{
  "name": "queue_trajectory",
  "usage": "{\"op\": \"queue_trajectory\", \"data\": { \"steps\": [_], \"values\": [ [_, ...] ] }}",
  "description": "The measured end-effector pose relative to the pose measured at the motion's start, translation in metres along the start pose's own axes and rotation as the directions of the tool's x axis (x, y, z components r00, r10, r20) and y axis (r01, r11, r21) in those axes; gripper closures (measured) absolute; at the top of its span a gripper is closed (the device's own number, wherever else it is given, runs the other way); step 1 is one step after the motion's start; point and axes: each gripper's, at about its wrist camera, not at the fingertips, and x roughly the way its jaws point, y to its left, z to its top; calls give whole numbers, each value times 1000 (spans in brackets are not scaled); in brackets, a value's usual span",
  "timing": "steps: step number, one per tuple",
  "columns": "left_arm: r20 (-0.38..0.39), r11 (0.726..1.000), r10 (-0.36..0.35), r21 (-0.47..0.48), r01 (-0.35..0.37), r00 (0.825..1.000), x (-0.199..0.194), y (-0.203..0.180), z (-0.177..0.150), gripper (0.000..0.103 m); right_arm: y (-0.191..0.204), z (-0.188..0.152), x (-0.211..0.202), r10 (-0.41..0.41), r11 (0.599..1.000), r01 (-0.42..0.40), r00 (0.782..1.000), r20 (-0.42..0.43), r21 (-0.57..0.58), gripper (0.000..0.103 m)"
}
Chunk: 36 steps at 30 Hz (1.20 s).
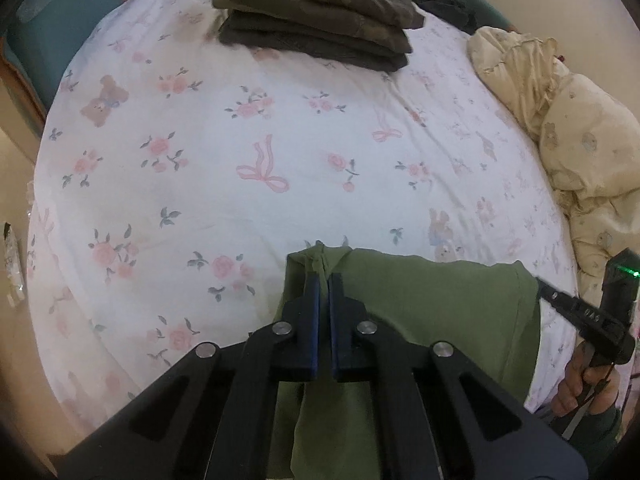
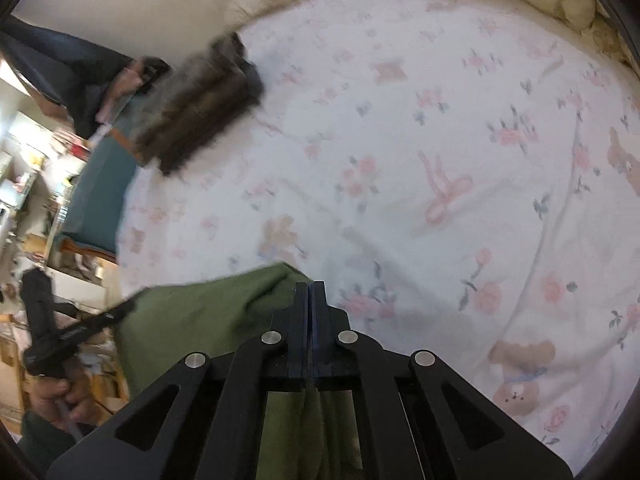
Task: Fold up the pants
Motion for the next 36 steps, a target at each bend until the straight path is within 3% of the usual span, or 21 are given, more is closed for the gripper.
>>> {"op": "queue_trajectory", "data": {
  "steps": [3, 5, 7, 8, 10, 12, 14, 16, 18, 20, 22, 25, 28, 30, 31, 32, 33, 34, 35, 36],
  "values": [
    [-9, 999, 40, -15, -40, 999, 4, 4, 0, 95, -2, -4, 17, -28, 1000, 28, 998, -51, 0, 103],
    [20, 993, 117, -17, -117, 993, -6, 5, -2, 77, 2, -3, 5, -80, 997, 80, 997, -7, -6, 101],
    [107, 977, 210, 13, -212, 972, -27, -2, -9, 81, 8, -4, -18, -128, 991, 130, 989, 72, -32, 96],
    [154, 974, 207, 59, -218, 966, -35, -10, -13, 81, 12, -4, -27, -106, 992, 112, 989, 106, -51, 96],
    [222, 968, 134, 178, -175, 966, -41, -36, -24, 81, 26, -2, -35, -18, 994, 31, 992, 126, -101, 96],
    [248, 968, 26, 235, -86, 968, -38, -57, -33, 81, 41, -3, -25, 62, 989, -48, 993, 103, -139, 96],
    [249, 964, -4, 258, -62, 969, -24, -71, -39, 86, 61, -6, -3, 101, 978, -89, 993, 57, -187, 96],
    [248, 952, 72, 271, -141, 966, 6, -80, -45, 97, 79, -13, 17, 80, 971, -62, 994, 71, -231, 96],
    [287, 955, 93, 247, -167, 954, 30, -72, -49, 96, 87, -26, 40, 16, 965, 12, 995, 102, -260, 101],
    [295, 966, 72, 218, -140, 953, 47, -57, -52, 96, 87, -42, 58, -80, 937, 145, 975, 209, -318, 103],
    [260, 976, 45, 196, -98, 964, 62, -43, -57, 97, 82, -52, 76, -125, 909, 208, 963, 241, -362, 103],
    [283, 937, 112, 289, -196, 953, 69, -57, -67, 98, 74, -51, 92, -155, 906, 220, 967, 200, -363, 103],
    [272, 950, 115, 251, -186, 955, 53, -58, -62, 99, 68, -42, 80, -111, 933, 159, 980, 162, -323, 103],
    [270, 958, 107, 230, -172, 957, 32, -58, -60, 96, 61, -36, 59, -64, 959, 102, 987, 150, -265, 94],
    [263, 970, 74, 207, -131, 962, 19, -53, -57, 82, 57, -31, 46, -64, 972, 94, 988, 143, -214, 81],
    [264, 978, 49, 184, -101, 963, 7, -48, -57, 55, 52, -28, 35, -48, 984, 69, 991, 126, -166, 52],
    [275, 983, 46, 156, -92, 960, -5, -43, -57, 39, 44, -26, 23, -9, 994, 20, 995, 101, -110, 34],
    [294, 987, 68, 117, -107, 953, -16, -35, -58, 11, 34, -25, 12, 31, 999, -28, 997, 76, -43, 4],
    [298, 991, 88, 75, -115, 951, -23, -25, -60, 4, 26, -27, 6, 56, 998, -56, 996, 68, 5, 0],
    [277, 994, 81, 48, -98, 957, -25, -16, -60, 4, 17, -30, 3, 79, 995, -82, 996, 49, 54, 0]
  ]
}}
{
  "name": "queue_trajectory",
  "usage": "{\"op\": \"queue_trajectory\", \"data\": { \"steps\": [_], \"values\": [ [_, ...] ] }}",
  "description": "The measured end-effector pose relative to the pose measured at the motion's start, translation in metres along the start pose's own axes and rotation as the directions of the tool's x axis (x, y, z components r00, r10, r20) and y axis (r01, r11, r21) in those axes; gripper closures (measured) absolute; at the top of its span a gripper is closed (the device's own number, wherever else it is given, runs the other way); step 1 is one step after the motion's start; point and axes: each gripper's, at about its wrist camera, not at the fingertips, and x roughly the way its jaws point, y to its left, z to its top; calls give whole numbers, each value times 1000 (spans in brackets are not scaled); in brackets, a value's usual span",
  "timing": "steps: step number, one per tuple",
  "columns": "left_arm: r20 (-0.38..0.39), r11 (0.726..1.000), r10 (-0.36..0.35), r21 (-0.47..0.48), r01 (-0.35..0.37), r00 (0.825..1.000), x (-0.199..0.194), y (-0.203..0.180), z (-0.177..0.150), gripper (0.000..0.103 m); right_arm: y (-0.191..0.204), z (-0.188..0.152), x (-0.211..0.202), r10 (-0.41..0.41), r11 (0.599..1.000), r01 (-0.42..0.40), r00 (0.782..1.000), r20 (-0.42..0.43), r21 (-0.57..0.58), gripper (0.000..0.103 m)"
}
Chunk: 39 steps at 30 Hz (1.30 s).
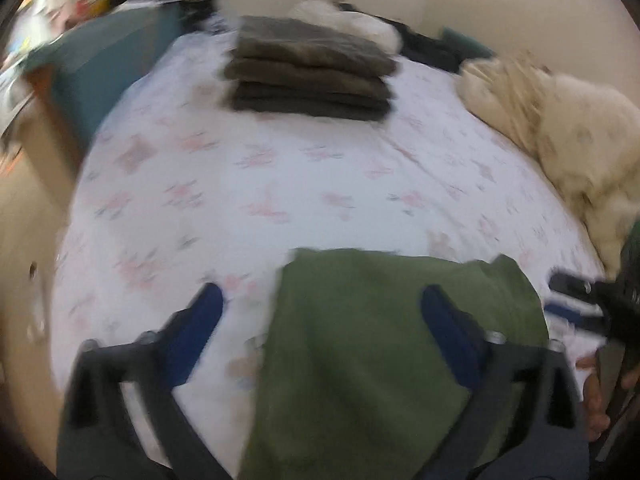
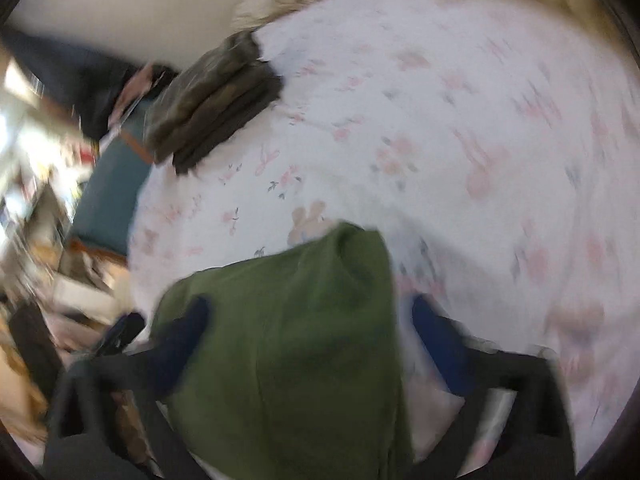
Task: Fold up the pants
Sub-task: 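Lift the folded pants with both tools and carry them toward the dark pants stack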
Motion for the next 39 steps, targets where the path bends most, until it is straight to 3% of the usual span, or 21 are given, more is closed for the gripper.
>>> {"op": "queue_trajectory", "data": {
  "steps": [3, 5, 7, 9, 12, 13, 14, 16, 17, 19, 22, 26, 30, 34, 39],
  "values": [
    [-135, 994, -57, -104, 43, 989, 18, 28, -11, 4, -23, -13, 14, 1, 995, 14, 990, -140, 103, 0],
    [-259, 979, -157, -166, 116, 953, 43, 38, -28, 4, -31, -26, 26, 29, 989, 0, 980, -198, 145, 0],
    [-323, 950, -268, -244, 193, 908, 64, 45, -47, 5, -29, -39, 46, 117, 984, -71, 949, -292, 163, 0],
    [-286, 935, -325, -240, 261, 901, 68, 46, -52, 21, -21, -49, 58, 114, 991, -83, 938, -327, 109, 0],
    [-308, 930, -352, -221, 294, 884, 74, 38, -53, 45, -10, -54, 65, 34, 999, -37, 959, -281, -7, 6],
    [-320, 920, -380, -225, 320, 868, 74, 34, -52, 65, -5, -54, 64, 24, 999, -33, 966, -258, -32, 28],
    [-330, 920, -383, -220, 324, 863, 73, 29, -51, 76, -1, -55, 62, 36, 998, -49, 968, -249, -47, 54],
    [-318, 936, -352, -149, 320, 880, 60, 14, -46, 86, 6, -54, 56, 65, 995, -80, 966, -249, -51, 73],
    [-306, 941, -338, -114, 319, 890, 52, 8, -43, 88, 13, -50, 50, 55, 993, -77, 970, -237, -85, 78],
    [-251, 934, -355, -124, 334, 900, 28, 6, -28, 89, 27, -43, 33, 61, 988, -87, 979, -193, -125, 80],
    [-143, 922, -386, -98, 375, 911, -14, 2, 11, 89, 49, -22, 2, 134, 974, -152, 984, -115, -166, 80],
    [-53, 934, -356, -54, 353, 933, -34, 2, 89, 89, 99, 38, -12, 197, 947, -210, 977, -76, -244, 80],
    [24, 952, -304, -34, 305, 952, -7, 20, 179, 88, 157, 127, 13, 201, 919, -209, 978, -58, -336, 80],
    [49, 961, -239, -129, 243, 970, 46, 30, 272, 87, 211, 224, 69, 184, 884, -182, 982, -38, -430, 80],
    [108, 978, -169, -108, 181, 980, 109, 36, 360, 86, 248, 317, 141, 170, 873, -153, 985, -5, -464, 79]
  ]
}}
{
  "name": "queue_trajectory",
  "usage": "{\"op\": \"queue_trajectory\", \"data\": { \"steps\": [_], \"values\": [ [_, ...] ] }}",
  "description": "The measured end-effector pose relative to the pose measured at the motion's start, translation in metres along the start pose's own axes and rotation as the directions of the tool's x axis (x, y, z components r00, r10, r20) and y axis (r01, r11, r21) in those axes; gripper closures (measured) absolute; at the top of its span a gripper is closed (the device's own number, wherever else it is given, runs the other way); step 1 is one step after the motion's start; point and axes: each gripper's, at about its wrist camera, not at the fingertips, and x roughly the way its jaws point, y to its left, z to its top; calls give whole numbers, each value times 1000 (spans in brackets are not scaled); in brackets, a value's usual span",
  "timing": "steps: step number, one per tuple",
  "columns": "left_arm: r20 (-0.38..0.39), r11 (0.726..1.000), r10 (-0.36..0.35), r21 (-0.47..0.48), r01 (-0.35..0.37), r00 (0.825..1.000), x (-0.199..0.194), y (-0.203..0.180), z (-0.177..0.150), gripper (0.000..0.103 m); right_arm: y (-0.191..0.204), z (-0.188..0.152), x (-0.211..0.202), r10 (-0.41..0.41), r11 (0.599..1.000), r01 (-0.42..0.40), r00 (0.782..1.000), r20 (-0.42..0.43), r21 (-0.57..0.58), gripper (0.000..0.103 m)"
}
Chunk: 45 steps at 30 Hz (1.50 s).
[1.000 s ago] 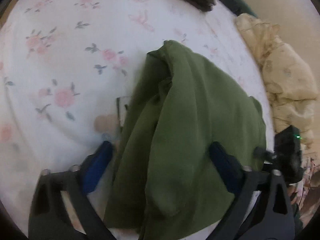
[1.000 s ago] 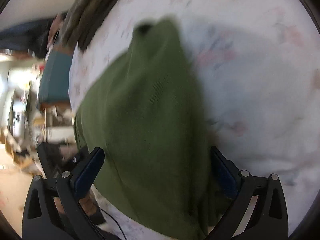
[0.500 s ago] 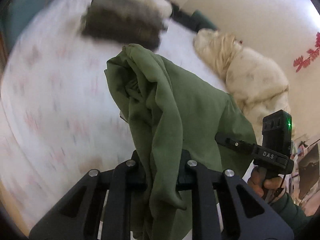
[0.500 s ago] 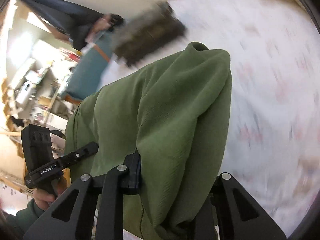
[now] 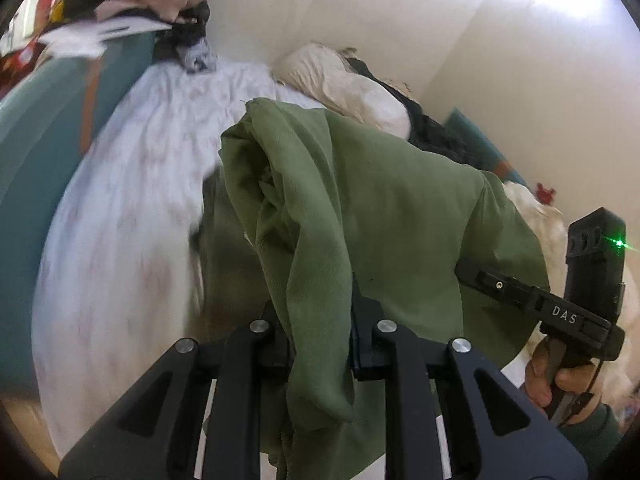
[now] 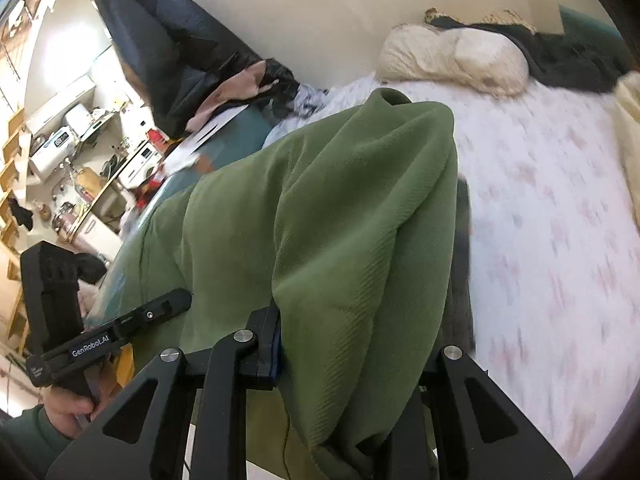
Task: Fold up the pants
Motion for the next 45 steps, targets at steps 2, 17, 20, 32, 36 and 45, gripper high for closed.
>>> {"op": "queue_trajectory", "data": {
  "steps": [2, 17, 20, 32, 36, 45],
  "values": [
    [-33, 999, 35, -11, -35, 999, 29, 7, 20, 82, -7, 24, 35, -27, 1000, 27, 1000, -13, 12, 78],
    [179, 826, 498, 201, -527, 849, -2, 21, 12, 11, -54, 28, 15, -406, 914, 407, 913, 48, -7, 14],
    [247, 864, 436, 152, -479, 865, -55, 14, -18, 11, -21, 0, -31, -342, 937, 346, 936, 89, -41, 12],
    [373, 908, 345, 101, -407, 861, -237, -79, -234, 11, 134, -199, -214, -282, 939, 323, 918, 280, -114, 0],
    [342, 937, 242, 160, -311, 908, -268, -106, -292, 10, 139, -275, -253, -315, 929, 361, 887, 338, -82, 0],
    [374, 937, 204, 193, -291, 905, -328, -105, -378, 0, 161, -379, -299, -390, 897, 436, 856, 339, -71, 0]
  ]
}}
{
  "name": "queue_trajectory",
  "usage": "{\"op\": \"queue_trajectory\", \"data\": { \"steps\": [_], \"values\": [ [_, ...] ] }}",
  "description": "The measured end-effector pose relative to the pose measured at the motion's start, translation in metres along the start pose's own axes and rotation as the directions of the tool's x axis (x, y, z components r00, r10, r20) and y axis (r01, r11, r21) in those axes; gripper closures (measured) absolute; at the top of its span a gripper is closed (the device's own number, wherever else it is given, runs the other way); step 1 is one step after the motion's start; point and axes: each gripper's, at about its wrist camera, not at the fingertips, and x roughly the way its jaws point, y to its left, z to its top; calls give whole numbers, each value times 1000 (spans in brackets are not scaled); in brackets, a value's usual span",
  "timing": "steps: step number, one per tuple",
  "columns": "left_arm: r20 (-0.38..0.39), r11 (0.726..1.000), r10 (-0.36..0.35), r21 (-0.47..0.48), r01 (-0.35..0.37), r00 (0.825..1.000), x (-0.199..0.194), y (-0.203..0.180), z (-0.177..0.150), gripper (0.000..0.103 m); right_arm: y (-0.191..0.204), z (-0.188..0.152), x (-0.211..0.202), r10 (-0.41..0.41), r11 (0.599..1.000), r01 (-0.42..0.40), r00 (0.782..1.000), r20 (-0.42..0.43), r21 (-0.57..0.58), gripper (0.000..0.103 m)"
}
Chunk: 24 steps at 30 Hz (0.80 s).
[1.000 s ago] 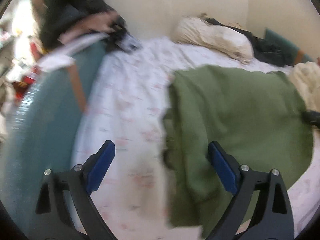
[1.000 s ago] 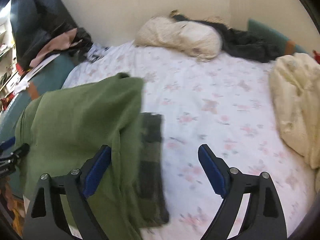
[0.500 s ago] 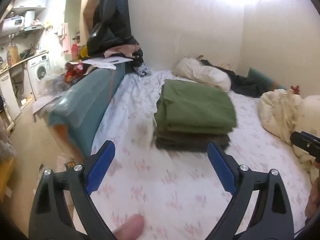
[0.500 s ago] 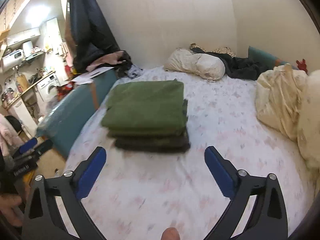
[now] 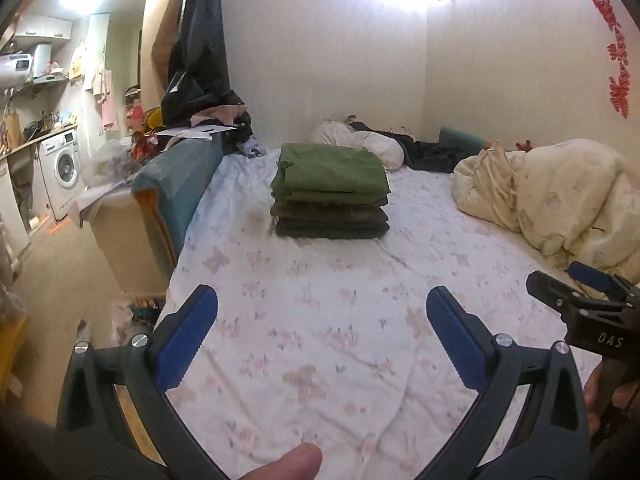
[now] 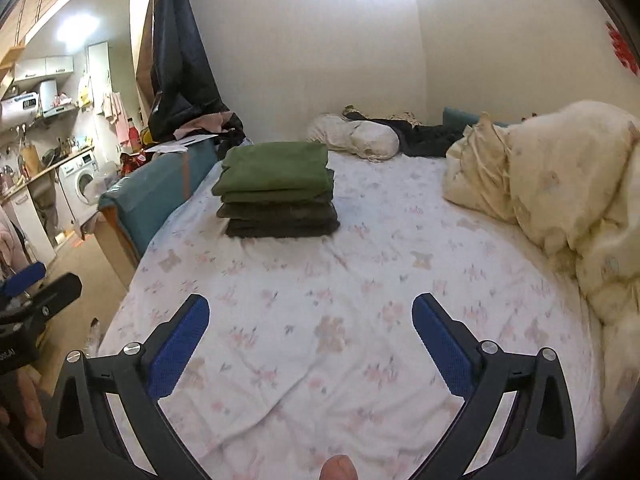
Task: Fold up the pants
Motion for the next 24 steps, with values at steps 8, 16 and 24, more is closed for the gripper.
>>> {"op": "queue_trajectory", "data": {
  "steps": [8, 16, 24],
  "values": [
    [-88, 1000, 5, -19, -6, 996, 16, -3, -45, 0, 10, -43, -11, 70, 996, -72, 997, 26, 45, 0],
    [-78, 999, 8, -48, -12, 997, 18, 0, -46, 0, 9, -53, 3, 22, 999, -22, 999, -23, 38, 0],
    [-63, 1000, 14, -13, -15, 998, 13, 4, -48, 0, 9, -56, 7, 16, 999, -15, 999, -29, 46, 0]
  ]
}}
